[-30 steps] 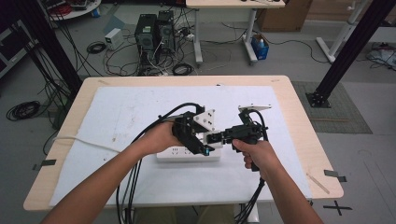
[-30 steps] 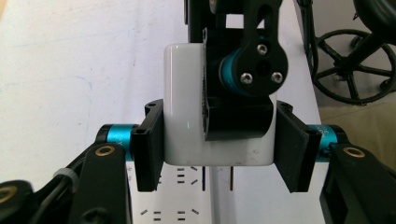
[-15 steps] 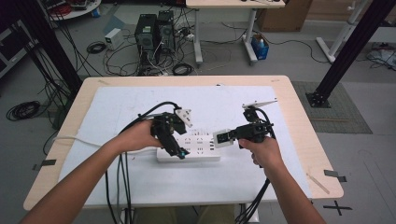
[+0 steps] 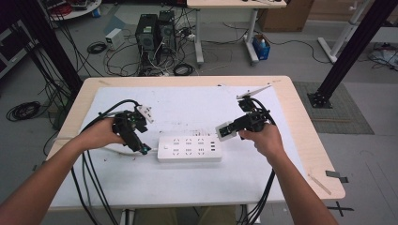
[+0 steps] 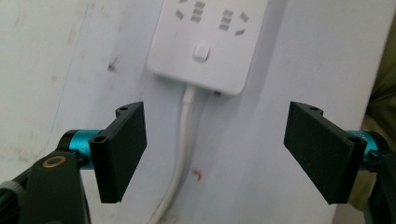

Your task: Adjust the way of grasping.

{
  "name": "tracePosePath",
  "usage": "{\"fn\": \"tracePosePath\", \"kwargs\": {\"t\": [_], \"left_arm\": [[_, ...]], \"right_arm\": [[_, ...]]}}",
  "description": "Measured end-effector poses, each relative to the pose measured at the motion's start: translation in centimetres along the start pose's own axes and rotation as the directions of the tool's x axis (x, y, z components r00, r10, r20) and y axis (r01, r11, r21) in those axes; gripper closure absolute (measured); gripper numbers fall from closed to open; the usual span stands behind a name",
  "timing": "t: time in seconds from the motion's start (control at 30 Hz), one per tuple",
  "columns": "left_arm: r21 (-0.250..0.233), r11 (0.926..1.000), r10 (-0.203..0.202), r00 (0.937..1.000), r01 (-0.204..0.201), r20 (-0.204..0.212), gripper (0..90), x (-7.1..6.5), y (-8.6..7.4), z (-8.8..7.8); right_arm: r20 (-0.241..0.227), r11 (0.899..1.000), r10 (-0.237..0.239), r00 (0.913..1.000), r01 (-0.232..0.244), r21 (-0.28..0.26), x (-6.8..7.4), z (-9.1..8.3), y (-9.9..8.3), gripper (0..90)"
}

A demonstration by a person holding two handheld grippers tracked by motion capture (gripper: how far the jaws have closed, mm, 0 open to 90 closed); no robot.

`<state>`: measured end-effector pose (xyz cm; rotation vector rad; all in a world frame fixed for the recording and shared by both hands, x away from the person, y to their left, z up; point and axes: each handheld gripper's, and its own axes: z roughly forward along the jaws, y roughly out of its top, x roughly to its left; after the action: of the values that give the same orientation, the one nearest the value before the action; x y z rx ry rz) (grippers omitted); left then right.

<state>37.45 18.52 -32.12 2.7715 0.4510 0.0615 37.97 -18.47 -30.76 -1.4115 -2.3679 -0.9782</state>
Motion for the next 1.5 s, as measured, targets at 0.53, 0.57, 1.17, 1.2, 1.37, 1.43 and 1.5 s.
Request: {"fn": "tracePosePath", "kwargs": {"t": [0.53, 0.57, 1.17, 1.2, 1.37, 1.43, 1.5], "left_arm": [[0.070, 0.9957, -0.060, 0.9979, 0.061, -0.024, 21.4, 2.1, -4.6, -0.9], [0.063, 0.9956, -0.068, 0.9973, 0.069, -0.027, 21.4, 2.1, -4.8, -0.8], [0.062, 0.9945, -0.083, 0.9963, 0.085, -0.019, 21.4, 2.4, -6.4, 0.2], [0.067, 0.9951, -0.072, 0.9972, 0.073, -0.022, 21.4, 2.5, -6.4, 0.2], [0.059, 0.9951, -0.078, 0.9967, 0.079, -0.023, 21.4, 2.2, -6.2, 0.3], [0.068, 0.9953, -0.068, 0.9975, 0.069, -0.021, 21.4, 2.2, -6.2, 0.2], [0.052, 0.9952, -0.082, 0.9964, 0.083, -0.024, 21.5, 2.1, -6.3, 0.2]], "right_arm": [[0.112, 0.983, -0.144, 0.9832, 0.129, 0.131, 1.5, 1.3, 4.2, 62.2], [0.114, 0.981, -0.156, 0.9811, 0.141, 0.136, 1.6, 1.4, 4.3, 62.2], [0.132, 0.877, -0.431, 0.8928, 0.380, 0.295, 3.2, 4.6, 5.6, 62.2], [0.130, 0.869, -0.444, 0.8864, 0.391, 0.303, 3.1, 4.8, 5.6, 62.2], [0.123, 0.845, -0.477, 0.8703, 0.416, 0.337, 3.3, 5.5, 5.7, 62.2], [0.119, 0.838, -0.486, 0.8658, 0.423, 0.345, 3.2, 5.6, 5.8, 62.1], [0.116, 0.838, -0.485, 0.8668, 0.423, 0.346, 3.2, 5.6, 5.8, 62.2]]}}
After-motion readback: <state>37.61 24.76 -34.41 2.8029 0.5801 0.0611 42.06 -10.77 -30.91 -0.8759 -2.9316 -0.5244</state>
